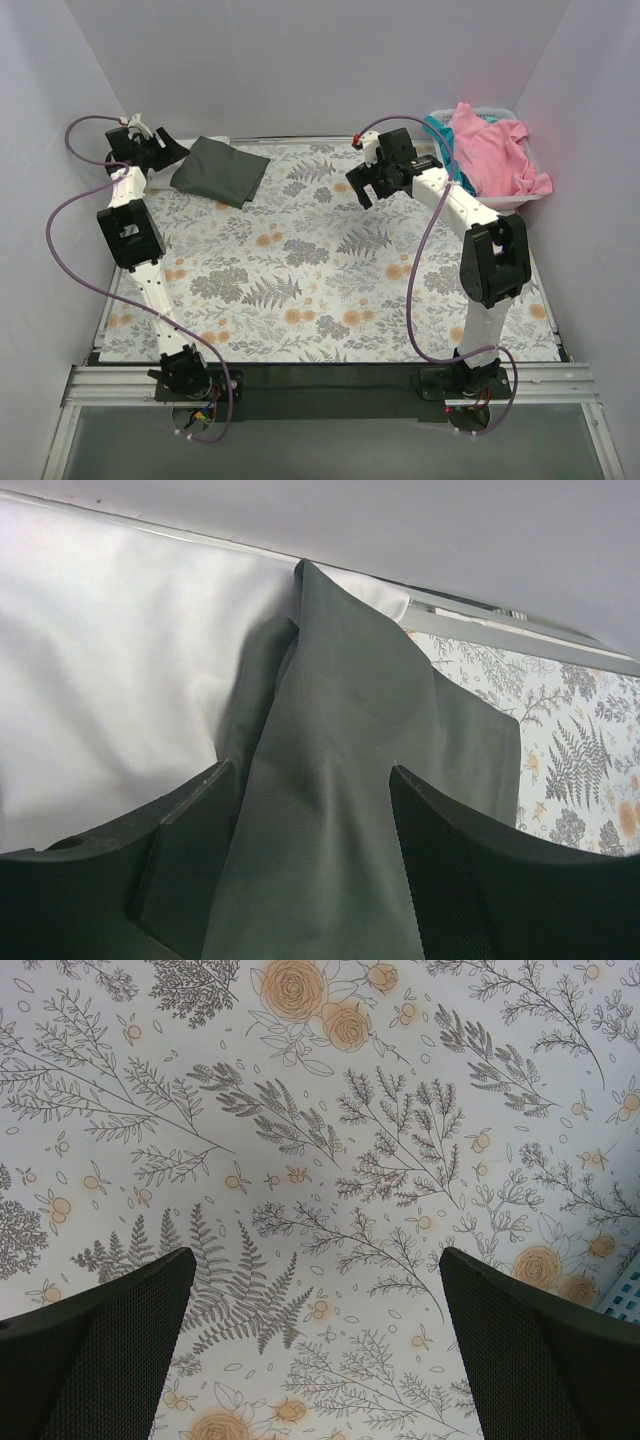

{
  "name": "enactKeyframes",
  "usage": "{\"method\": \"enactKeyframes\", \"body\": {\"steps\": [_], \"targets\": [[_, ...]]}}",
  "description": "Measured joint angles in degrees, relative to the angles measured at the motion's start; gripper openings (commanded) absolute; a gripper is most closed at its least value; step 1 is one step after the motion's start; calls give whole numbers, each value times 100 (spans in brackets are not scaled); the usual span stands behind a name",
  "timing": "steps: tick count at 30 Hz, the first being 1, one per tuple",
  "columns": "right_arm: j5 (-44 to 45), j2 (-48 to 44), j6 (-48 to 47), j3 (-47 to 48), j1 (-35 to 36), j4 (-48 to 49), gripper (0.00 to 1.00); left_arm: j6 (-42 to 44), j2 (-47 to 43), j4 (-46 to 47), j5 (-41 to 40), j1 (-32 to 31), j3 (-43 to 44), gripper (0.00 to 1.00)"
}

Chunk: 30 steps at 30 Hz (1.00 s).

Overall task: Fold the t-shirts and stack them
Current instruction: Neatly place the folded tshirt to the corner

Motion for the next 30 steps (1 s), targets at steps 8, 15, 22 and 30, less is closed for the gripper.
{"method": "enactKeyframes", "body": {"steps": [8,15,22,30], "targets": [[0,42,0,0,0,0,98,7,129,-50,9,-35,-2,58],[2,61,0,4,2,-2,98,26,378,-120,-20,-35,-2,58],[2,66,0,7,24,-15,98,2,404,-122,68,-37,-2,41],[-20,66,0,7,35,-15,98,-177,402,-2,367,-46,-2,26]]}}
